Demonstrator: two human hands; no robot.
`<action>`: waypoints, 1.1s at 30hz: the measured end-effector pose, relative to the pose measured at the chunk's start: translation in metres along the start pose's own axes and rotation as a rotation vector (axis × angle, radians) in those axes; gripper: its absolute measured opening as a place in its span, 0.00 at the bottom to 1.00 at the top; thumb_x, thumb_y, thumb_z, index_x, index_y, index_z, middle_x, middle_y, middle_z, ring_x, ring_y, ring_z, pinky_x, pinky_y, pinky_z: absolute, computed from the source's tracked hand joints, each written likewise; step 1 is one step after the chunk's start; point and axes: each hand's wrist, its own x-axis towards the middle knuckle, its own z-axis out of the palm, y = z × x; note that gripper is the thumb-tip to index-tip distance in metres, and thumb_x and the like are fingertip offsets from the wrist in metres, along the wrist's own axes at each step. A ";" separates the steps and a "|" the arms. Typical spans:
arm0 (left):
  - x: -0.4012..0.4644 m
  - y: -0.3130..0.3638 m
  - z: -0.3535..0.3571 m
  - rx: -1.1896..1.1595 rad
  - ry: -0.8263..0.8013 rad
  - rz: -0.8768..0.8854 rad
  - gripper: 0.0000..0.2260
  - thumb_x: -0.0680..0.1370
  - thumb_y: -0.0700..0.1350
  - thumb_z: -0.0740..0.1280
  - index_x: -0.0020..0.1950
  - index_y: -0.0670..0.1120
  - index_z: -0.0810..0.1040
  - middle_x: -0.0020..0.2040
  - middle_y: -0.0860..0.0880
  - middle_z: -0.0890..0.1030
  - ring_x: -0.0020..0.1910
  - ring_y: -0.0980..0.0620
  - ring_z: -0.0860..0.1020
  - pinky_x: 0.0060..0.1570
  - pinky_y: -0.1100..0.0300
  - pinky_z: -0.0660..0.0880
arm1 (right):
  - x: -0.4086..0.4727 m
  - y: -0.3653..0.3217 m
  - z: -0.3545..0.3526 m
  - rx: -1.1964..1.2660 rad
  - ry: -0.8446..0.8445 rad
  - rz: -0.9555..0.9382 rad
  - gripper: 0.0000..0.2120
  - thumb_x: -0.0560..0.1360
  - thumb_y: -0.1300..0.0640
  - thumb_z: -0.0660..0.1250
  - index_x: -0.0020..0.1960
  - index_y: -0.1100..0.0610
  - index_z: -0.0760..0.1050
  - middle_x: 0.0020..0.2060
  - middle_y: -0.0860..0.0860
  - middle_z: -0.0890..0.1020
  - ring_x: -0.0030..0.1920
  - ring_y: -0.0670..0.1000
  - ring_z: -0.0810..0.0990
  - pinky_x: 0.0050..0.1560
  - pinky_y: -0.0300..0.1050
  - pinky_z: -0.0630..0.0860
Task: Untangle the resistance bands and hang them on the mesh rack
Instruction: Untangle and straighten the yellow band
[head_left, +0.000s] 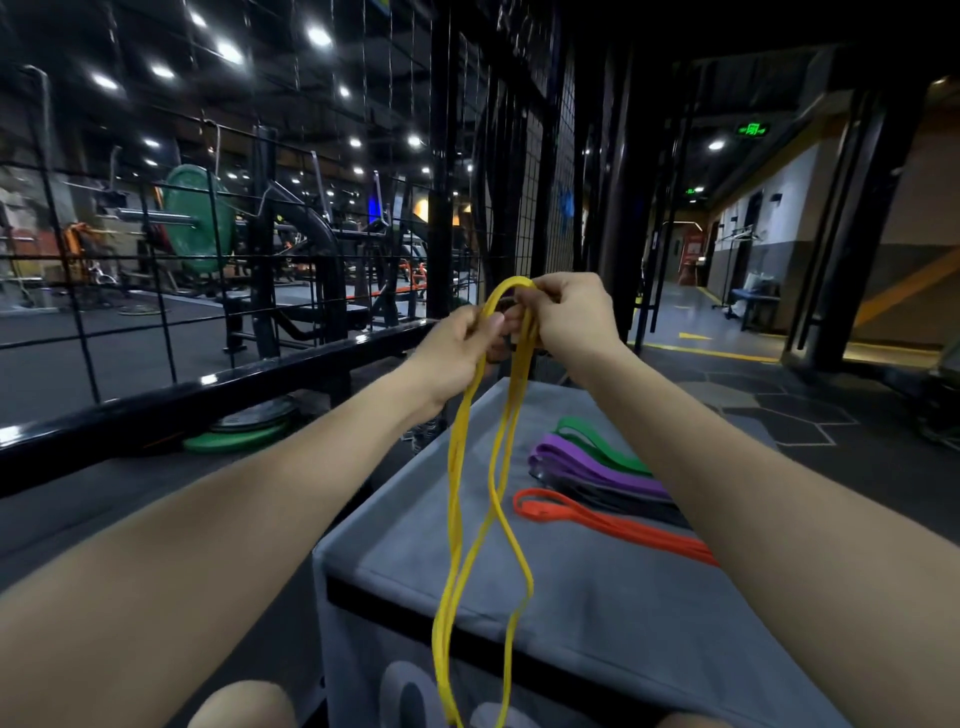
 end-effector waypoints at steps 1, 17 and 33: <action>-0.002 -0.001 0.004 -0.028 -0.005 0.011 0.06 0.82 0.44 0.55 0.52 0.48 0.71 0.44 0.55 0.77 0.43 0.59 0.76 0.38 0.70 0.75 | 0.000 0.001 0.000 0.034 -0.001 0.033 0.09 0.78 0.60 0.62 0.41 0.55 0.78 0.36 0.55 0.84 0.39 0.54 0.84 0.44 0.55 0.82; -0.022 -0.061 0.015 0.230 -0.388 -0.237 0.03 0.80 0.41 0.60 0.48 0.43 0.73 0.36 0.51 0.74 0.34 0.56 0.74 0.39 0.65 0.73 | -0.005 0.052 -0.042 0.301 0.343 0.328 0.13 0.79 0.61 0.60 0.37 0.56 0.75 0.33 0.52 0.81 0.35 0.50 0.83 0.40 0.46 0.81; -0.026 -0.117 -0.014 0.556 -0.430 -0.306 0.08 0.82 0.40 0.55 0.48 0.43 0.72 0.36 0.49 0.72 0.34 0.55 0.72 0.41 0.68 0.72 | -0.035 0.137 -0.080 0.592 0.589 0.640 0.10 0.79 0.65 0.59 0.41 0.66 0.74 0.31 0.55 0.76 0.30 0.51 0.76 0.38 0.47 0.79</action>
